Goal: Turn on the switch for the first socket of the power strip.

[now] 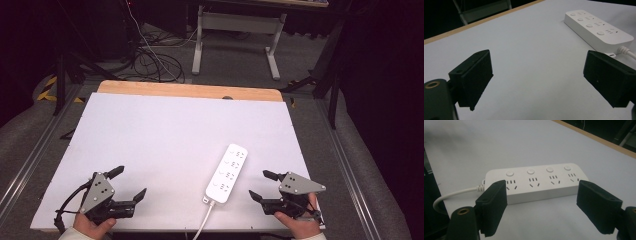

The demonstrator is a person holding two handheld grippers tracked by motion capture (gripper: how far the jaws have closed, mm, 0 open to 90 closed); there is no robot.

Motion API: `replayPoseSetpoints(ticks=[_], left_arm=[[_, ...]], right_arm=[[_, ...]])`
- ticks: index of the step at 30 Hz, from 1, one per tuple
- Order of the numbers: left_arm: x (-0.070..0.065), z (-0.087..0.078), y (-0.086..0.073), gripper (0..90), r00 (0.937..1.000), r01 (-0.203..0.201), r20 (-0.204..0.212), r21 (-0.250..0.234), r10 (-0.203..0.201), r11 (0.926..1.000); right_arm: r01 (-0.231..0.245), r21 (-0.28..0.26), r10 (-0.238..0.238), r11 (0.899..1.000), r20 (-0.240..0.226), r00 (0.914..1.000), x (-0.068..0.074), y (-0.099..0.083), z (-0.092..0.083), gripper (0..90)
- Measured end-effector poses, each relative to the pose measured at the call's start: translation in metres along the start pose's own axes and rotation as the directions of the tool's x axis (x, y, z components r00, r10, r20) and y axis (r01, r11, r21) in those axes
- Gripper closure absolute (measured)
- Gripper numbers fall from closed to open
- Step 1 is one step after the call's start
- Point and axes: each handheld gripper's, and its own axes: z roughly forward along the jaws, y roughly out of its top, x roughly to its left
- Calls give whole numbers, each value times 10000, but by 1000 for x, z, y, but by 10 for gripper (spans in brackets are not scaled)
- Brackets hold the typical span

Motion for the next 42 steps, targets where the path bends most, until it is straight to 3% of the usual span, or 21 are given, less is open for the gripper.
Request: replayPoseSetpoints(ticks=[10,34,38,42], left_arm=[[1,0,-1,93,10000,69,-61,-12,-69,10000],[0,1,-1,92,9999,90,-64,30,-90,10000],[0,1,-1,92,9999,89,-70,29,-88,10000],[1,0,-1,92,9999,19,-99,32,-19,10000]], right_arm=[[17,-224,-25,9997,-367,9993,-4,26,12,272],[351,-184,-361,9992,-588,9976,2,58,42,278],[286,-214,-299,9994,-668,9973,2,61,48,349],[392,-156,-403,9991,-750,9964,5,64,54,359]])
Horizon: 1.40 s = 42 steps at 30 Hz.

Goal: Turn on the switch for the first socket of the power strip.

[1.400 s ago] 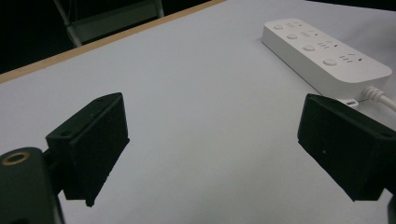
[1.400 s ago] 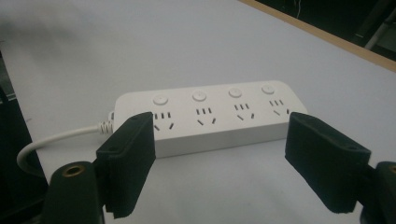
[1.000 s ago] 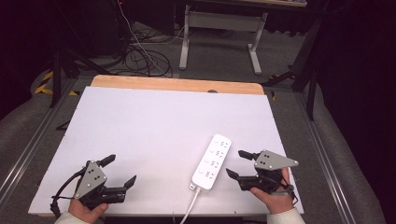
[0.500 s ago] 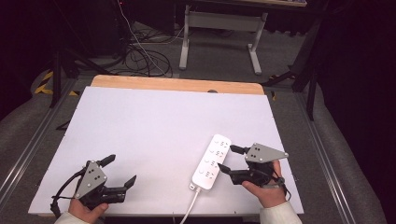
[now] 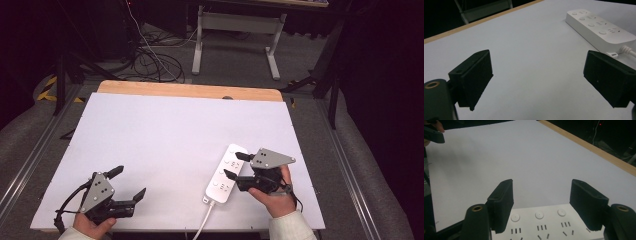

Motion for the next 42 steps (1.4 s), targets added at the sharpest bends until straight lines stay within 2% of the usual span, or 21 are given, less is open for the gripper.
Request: replayPoseSetpoints(ticks=[10,16,19,22,23,25,27,28,30,42], left_arm=[[0,0,0,92,10000,0,20,0,0,10000],[0,0,0,92,10000,15,19,-14,-15,10000],[0,-1,0,92,10000,6,9,-15,-6,10000],[0,-1,0,92,10000,11,16,-15,-11,10000],[0,-1,0,93,10000,10,18,-18,-10,10000],[0,0,0,93,10000,14,21,-16,-14,10000],[0,0,0,93,10000,-7,6,-22,7,10000],[0,0,0,93,10000,-12,8,-14,12,10000],[0,0,0,93,10000,-4,5,-7,4,10000],[0,0,0,93,10000,7,19,17,-7,10000]], right_arm=[[-29,294,38,9996,-312,9995,3,7,15,382],[-104,612,143,9981,-628,9979,1,9,25,461],[-288,844,354,9960,-777,9963,-2,8,28,497],[-322,944,408,9950,-901,9951,-4,7,29,594],[-493,1024,590,9935,-942,9938,-5,7,28,769],[-660,1383,752,9882,-619,9952,-5,6,28,882],[-701,1540,812,9856,-671,9944,-6,5,29,900],[-852,1876,1021,9786,-826,9913,-6,4,32,900],[-841,1979,1026,9766,-852,9911,-6,4,33,900],[-279,2883,548,9571,-857,9948,4,1,49,900]])
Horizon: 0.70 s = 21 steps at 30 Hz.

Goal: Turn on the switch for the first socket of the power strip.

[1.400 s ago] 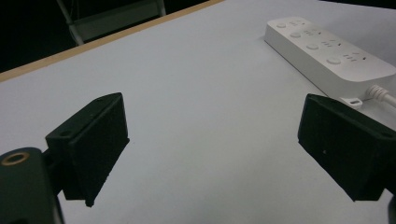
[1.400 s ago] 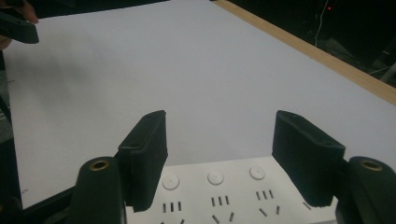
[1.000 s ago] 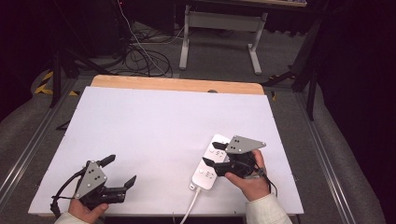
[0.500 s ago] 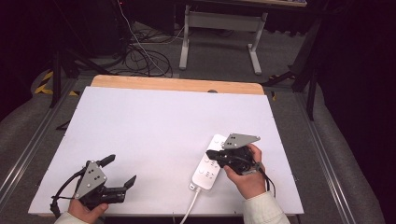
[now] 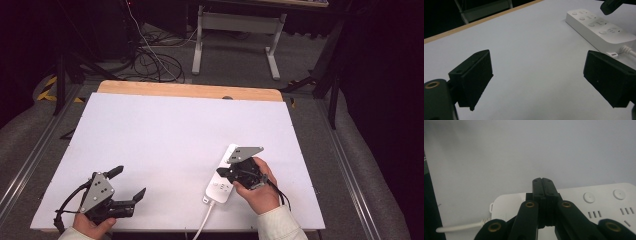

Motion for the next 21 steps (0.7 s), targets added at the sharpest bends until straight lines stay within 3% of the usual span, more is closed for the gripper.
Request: replayPoseSetpoints(ticks=[21], left_arm=[[0,0,0,93,10000,5,-2,29,-5,10000]], right_arm=[[251,963,-228,9950,-247,9994,6,-1,18,900]])
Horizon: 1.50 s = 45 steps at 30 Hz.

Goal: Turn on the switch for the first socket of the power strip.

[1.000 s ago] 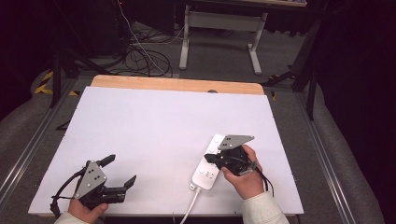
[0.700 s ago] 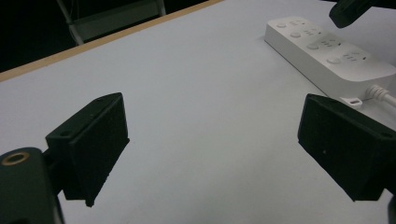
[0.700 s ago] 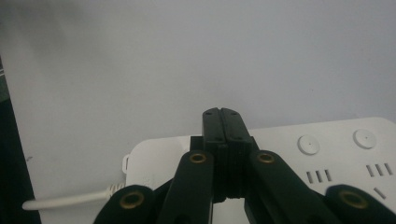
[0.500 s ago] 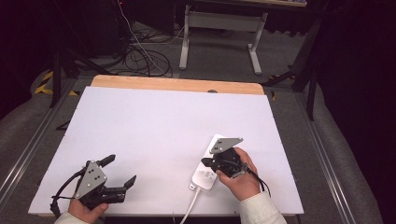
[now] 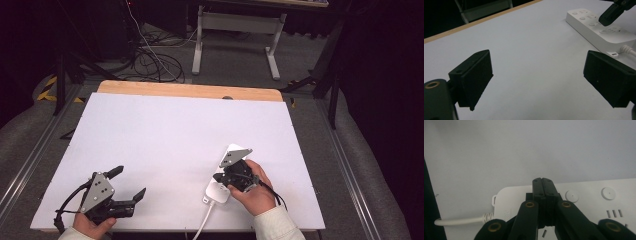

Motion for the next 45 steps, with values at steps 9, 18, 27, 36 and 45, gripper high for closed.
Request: replayPoseSetpoints(ticks=[9,18,27,36,45], left_arm=[[0,0,0,93,10000,-26,-14,15,26,10000],[0,0,0,94,10000,-59,-31,-9,59,10000],[0,0,0,94,10000,-66,-32,-1,66,10000],[0,0,0,94,10000,-76,-34,2,76,10000],[0,0,0,94,10000,-67,-30,7,67,10000]], right_arm=[[147,236,-145,9996,-74,9999,3,0,6,900],[251,345,-251,9991,5,9997,6,0,9,900],[481,316,-486,9983,140,9987,9,0,10,900],[346,316,-360,9989,442,9984,12,-1,12,900],[194,258,-205,9995,449,9988,12,-2,13,900]])
